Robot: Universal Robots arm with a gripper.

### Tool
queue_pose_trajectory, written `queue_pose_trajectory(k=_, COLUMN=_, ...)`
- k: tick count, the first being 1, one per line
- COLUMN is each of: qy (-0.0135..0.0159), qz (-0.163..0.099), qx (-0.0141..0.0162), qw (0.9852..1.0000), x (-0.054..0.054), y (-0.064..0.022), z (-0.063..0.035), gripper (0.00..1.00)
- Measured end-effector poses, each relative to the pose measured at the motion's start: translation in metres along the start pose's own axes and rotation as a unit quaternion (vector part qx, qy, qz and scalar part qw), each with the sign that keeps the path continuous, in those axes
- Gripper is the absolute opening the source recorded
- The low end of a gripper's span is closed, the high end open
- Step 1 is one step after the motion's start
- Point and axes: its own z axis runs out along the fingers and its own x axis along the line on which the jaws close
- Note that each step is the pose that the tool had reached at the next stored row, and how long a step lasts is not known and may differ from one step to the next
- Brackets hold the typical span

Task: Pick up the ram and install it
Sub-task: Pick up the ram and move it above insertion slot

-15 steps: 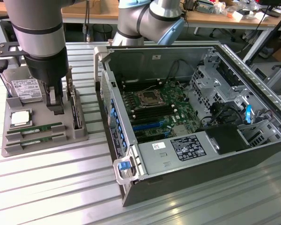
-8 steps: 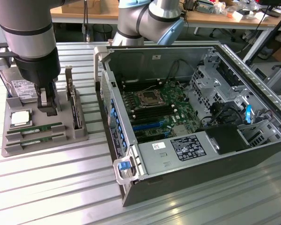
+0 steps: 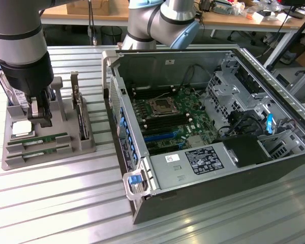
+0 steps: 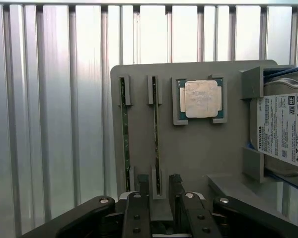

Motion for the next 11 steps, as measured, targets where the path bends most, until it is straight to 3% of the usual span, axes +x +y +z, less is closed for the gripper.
queue_pose_trajectory(k=11, qy=-0.0001, qz=0.000, qx=-0.0001, qw=1.0000, x=0.0057, y=0.0029, z=0.0034, gripper=0.30)
